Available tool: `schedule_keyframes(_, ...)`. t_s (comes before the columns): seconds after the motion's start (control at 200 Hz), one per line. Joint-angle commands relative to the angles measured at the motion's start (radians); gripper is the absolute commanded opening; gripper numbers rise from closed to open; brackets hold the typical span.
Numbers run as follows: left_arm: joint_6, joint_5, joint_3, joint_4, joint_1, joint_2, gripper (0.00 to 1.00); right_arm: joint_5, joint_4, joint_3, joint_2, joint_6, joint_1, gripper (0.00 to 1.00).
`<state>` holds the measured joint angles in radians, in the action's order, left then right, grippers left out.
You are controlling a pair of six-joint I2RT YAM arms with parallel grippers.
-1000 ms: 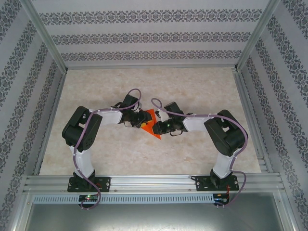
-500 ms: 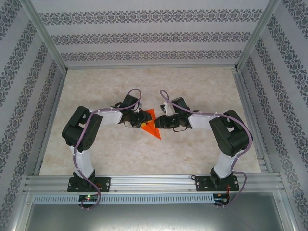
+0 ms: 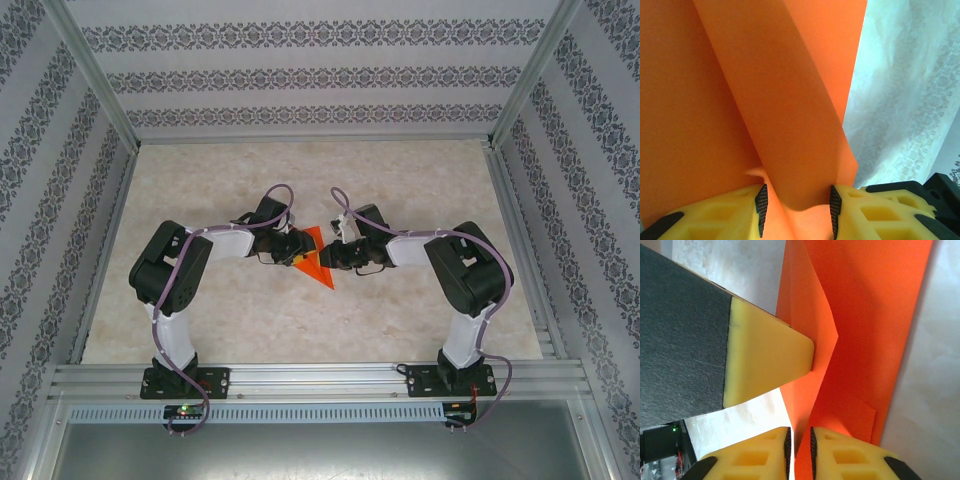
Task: Fold a paper plane with a square sheet of paper (fold left side to right side)
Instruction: Fourth fold the wing at the center of the table.
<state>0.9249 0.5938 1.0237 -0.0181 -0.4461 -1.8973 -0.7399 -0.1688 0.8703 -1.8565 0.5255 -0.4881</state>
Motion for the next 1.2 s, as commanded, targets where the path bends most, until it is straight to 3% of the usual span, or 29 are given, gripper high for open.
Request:
schedule_keyframes(0.0,-0.014,-0.049,-0.001,-0.063,-0.011,0.004,0.42,-0.023,-0.014,0.026,-0.011,0.004,-0.001,0.15)
schedule_keyframes(0.215,-0.016,-0.05,-0.002,-0.066,-0.011,0.004,0.42,0.009,0.037,0.046,-0.009,-0.025,0.002,0.0)
schedule_keyframes(1.194,-0.023,-0.049,0.009,-0.08,-0.011,0.004,0.42,0.089,0.175,0.095,-0.038,-0.102,0.039,0.0)
